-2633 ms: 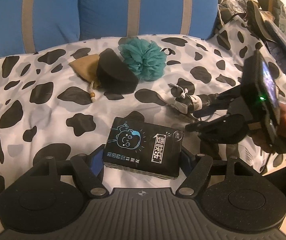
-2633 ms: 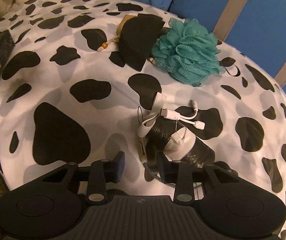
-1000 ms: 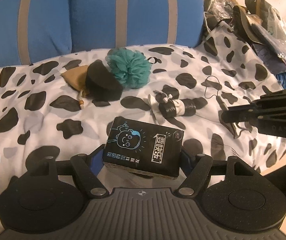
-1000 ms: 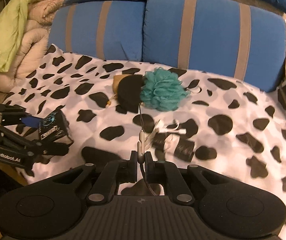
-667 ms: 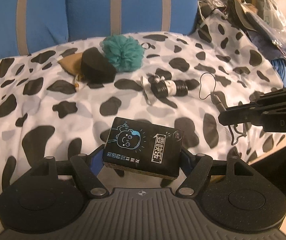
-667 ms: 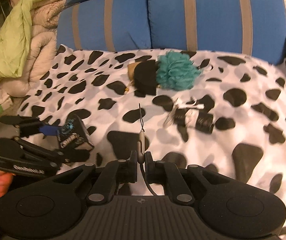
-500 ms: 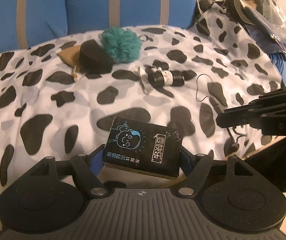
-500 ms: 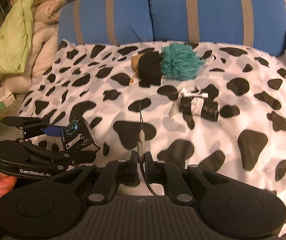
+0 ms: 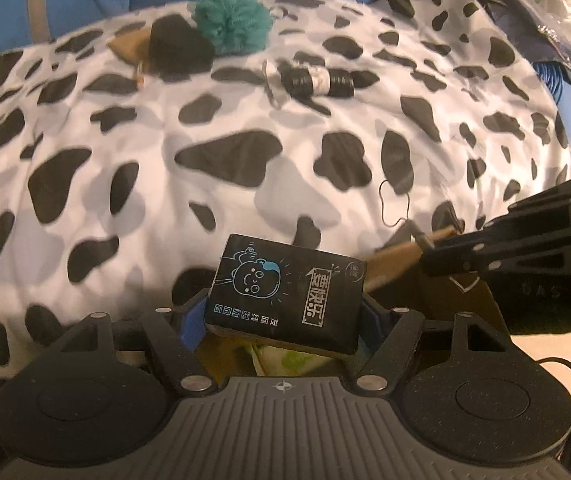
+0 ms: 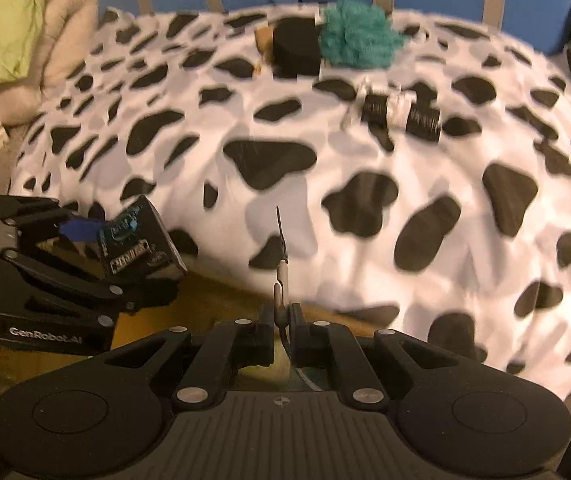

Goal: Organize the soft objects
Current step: 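Lower the tissue pack into the box and open the left tool, then withdraw both tools from the box toward the bedspread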

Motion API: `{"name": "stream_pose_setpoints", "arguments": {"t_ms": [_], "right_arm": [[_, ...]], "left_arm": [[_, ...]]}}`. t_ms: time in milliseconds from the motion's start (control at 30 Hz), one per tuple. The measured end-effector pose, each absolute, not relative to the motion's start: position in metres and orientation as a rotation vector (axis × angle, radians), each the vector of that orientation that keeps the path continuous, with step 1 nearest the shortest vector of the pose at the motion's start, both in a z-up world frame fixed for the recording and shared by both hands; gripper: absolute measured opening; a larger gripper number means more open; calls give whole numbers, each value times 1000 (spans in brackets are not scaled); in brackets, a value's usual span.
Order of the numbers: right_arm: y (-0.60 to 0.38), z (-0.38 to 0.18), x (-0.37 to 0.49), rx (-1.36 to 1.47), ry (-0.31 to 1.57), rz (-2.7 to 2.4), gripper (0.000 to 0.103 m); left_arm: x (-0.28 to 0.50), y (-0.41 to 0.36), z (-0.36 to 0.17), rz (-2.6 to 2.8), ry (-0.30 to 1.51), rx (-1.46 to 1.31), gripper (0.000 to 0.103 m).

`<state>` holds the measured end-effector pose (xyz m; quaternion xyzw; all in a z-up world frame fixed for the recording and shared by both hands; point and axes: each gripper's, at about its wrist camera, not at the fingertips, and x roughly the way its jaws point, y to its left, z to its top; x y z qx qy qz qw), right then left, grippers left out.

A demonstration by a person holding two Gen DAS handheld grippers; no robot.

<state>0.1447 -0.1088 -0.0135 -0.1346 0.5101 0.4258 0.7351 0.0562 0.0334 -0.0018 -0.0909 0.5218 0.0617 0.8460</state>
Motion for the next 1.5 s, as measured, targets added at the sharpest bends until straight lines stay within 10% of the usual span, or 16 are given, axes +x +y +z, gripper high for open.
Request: {"name": "stream_pose_setpoints", "arguments": {"t_ms": [867, 900, 1000, 1133, 1500], "right_arm": [[-105, -50, 133, -390, 1363, 859, 11], [-104, -51, 133, -400, 1368, 858, 14], [-101, -49, 130, -452, 1336, 840, 68], [-103, -45, 132, -474, 1294, 821, 98], [-101, -51, 134, -496, 1304, 782, 103]], "left_arm": [[54, 23, -34, 118, 1309, -216, 74], [55, 23, -34, 126, 1309, -214, 75], [55, 25, -34, 163, 1307, -205, 84], [56, 30, -36, 182, 1320, -231, 88], [55, 34, -36, 222, 1325, -233, 91]]}}
